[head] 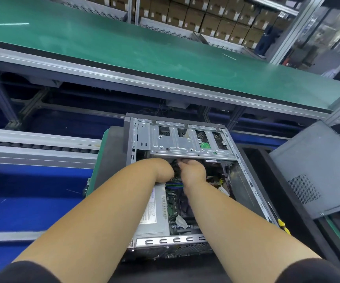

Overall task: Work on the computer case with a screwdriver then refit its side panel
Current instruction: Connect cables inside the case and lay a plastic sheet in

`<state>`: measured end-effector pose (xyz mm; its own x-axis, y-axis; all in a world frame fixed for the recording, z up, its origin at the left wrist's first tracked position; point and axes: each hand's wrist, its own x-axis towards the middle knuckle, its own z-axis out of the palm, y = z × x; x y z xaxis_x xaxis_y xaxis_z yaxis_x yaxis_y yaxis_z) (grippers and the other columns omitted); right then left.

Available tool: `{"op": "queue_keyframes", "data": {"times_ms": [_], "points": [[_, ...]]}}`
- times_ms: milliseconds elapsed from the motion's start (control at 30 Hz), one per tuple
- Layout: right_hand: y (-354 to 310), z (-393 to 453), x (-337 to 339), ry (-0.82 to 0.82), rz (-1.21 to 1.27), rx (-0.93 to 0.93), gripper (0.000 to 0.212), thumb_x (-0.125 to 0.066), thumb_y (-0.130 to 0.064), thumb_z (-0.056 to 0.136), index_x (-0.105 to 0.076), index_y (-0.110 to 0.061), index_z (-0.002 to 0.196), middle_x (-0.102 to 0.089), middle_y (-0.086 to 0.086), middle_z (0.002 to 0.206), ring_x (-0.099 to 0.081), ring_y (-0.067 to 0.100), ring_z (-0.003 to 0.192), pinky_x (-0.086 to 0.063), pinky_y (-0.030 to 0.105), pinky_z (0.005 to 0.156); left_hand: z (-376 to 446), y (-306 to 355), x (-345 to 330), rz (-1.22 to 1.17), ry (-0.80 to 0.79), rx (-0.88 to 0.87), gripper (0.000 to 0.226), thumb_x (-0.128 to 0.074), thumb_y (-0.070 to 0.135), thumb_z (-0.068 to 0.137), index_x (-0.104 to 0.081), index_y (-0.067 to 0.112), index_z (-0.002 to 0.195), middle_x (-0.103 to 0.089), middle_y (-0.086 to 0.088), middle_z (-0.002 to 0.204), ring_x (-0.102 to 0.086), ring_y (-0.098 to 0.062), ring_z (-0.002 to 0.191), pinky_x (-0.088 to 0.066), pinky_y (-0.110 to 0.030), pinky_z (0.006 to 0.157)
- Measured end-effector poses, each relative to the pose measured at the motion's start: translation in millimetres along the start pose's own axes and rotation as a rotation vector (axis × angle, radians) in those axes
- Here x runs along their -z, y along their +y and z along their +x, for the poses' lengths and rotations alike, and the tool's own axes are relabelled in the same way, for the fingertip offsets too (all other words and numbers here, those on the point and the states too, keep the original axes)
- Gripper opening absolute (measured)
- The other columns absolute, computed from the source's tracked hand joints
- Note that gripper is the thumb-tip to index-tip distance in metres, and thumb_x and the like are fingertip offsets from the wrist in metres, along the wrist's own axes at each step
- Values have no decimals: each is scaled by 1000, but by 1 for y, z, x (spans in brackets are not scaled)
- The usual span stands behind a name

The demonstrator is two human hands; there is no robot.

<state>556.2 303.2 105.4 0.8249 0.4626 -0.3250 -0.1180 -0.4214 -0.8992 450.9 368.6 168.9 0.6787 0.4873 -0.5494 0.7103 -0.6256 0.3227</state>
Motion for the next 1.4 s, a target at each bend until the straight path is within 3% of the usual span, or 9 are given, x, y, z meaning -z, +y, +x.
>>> {"op": "queue_keyframes", "data": {"times_ms": [100, 200, 533, 600, 733, 900, 1100, 1233, 1400], "points": [[5, 16, 16, 41, -292, 109, 20, -66, -19, 94, -71, -3, 103, -66, 12, 79, -54, 17, 59, -39, 17, 49, 8, -3, -3, -35, -11, -10, 15, -48, 16, 91, -57, 10, 81, -51, -5, 75, -45, -19, 64, -36, -28, 57], [12, 23, 26, 40, -416, 131, 27, -63, -18, 96, -65, -3, 117, -70, 17, 108, -63, 30, 94, -40, 23, 74, 12, -4, -5, -54, -38, -26, 18, -50, 16, 89, -56, 10, 73, -54, -6, 79, -45, -22, 66, -38, -28, 63], [22, 42, 36, -32, -665, 21, 55, -55, -21, 98, -38, -22, 151, -52, 6, 144, -55, 25, 126, -49, 29, 92, 17, -3, -7, -138, -76, -35, 21, -46, 14, 93, -50, 11, 72, -43, -4, 72, -38, -18, 57, -33, -27, 52], [16, 48, 37, 71, -111, -218, 38, -64, -21, 94, -60, -11, 130, -68, 9, 123, -67, 20, 103, -51, 22, 71, 17, -4, -6, -147, -85, -31, 20, -46, 15, 93, -52, 10, 75, -44, -4, 72, -37, -18, 56, -33, -26, 53], [23, 56, 43, 24, 21, -276, 22, -68, -7, 91, -62, -4, 70, -65, -3, 46, -60, 4, 49, -43, 17, 51, 19, -6, -5, -189, -70, -50, 14, -50, 19, 90, -60, 9, 87, -62, -11, 90, -50, -23, 67, -43, -29, 66], [25, 60, 41, -36, -97, -181, 22, -74, -4, 81, -65, -5, 61, -66, 0, 49, -62, 13, 55, -49, 27, 63, 19, 13, -1, 13, -37, -156, 44, -54, 18, 88, -52, 9, 131, -61, -10, 112, -54, -25, 89, -45, -31, 76], [36, 70, 46, -43, -112, -83, 9, -65, 4, 83, -70, 1, 76, -65, 2, 60, -58, 15, 58, -48, 21, 52, 47, 60, -13, 321, -23, -164, 33, -46, 11, 95, -52, 3, 126, -59, -10, 104, -52, -22, 82, -43, -30, 70], [41, 78, 45, -148, -28, -71, 12, -68, 6, 84, -72, 4, 95, -72, 19, 102, -68, 32, 98, -55, 39, 94, 60, 61, -19, 430, -33, -127, 38, -49, 11, 94, -50, 8, 132, -59, -11, 124, -59, -28, 105, -46, -33, 80], [38, 82, 39, -207, -59, -141, 26, -62, -1, 92, -64, -15, 69, -66, -9, 54, -64, 1, 52, -47, 11, 49, 64, 51, -12, 476, -29, -130, 38, -43, 7, 97, -50, 6, 134, -55, -10, 105, -48, -24, 86, -42, -32, 74]]}}
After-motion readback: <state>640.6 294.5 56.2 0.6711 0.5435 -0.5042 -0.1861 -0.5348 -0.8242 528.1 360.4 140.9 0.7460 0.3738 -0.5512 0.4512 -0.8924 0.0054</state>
